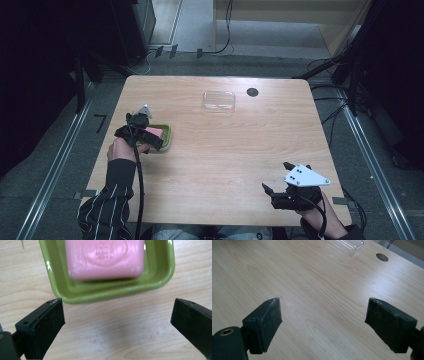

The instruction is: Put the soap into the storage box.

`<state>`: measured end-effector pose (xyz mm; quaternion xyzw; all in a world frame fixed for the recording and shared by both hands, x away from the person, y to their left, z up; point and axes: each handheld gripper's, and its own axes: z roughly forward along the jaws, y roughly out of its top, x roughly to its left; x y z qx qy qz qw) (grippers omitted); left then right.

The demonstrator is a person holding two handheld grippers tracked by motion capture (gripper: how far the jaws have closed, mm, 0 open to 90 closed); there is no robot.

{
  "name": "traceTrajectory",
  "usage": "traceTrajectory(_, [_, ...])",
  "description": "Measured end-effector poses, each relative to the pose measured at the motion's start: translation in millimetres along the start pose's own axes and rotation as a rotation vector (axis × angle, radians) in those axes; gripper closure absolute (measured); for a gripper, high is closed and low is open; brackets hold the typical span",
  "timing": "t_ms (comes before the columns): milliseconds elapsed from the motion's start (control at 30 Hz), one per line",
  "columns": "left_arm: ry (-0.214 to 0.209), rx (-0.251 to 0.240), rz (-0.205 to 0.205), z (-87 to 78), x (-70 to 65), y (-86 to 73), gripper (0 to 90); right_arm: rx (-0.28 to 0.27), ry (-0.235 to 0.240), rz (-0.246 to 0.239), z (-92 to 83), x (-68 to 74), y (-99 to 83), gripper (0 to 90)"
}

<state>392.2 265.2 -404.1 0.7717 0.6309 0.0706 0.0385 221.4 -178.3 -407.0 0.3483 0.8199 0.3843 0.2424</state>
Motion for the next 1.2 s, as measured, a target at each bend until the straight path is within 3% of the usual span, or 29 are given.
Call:
traceTrajectory(833, [-0.005, 0.022, 0.053, -0.1, -9.3, -56.1, 0.0, 0.004, -0.006, 0.005, -1.8, -0.3, -1.4, 13.8])
traceTrajectory(1067, [-0.013, -0.029, 0.09, -1.2, -11.2, -67.8, 0.0, 0.0, -0.006, 0.004, -1.9, -0.4, -1.6, 13.8])
traceTrajectory(1200, [-0.018, -0.059, 0.084, -0.9, -9.8, -68.6, 0.0, -0.004, -0.007, 0.003, -2.1, -1.1, -1.9, 13.8])
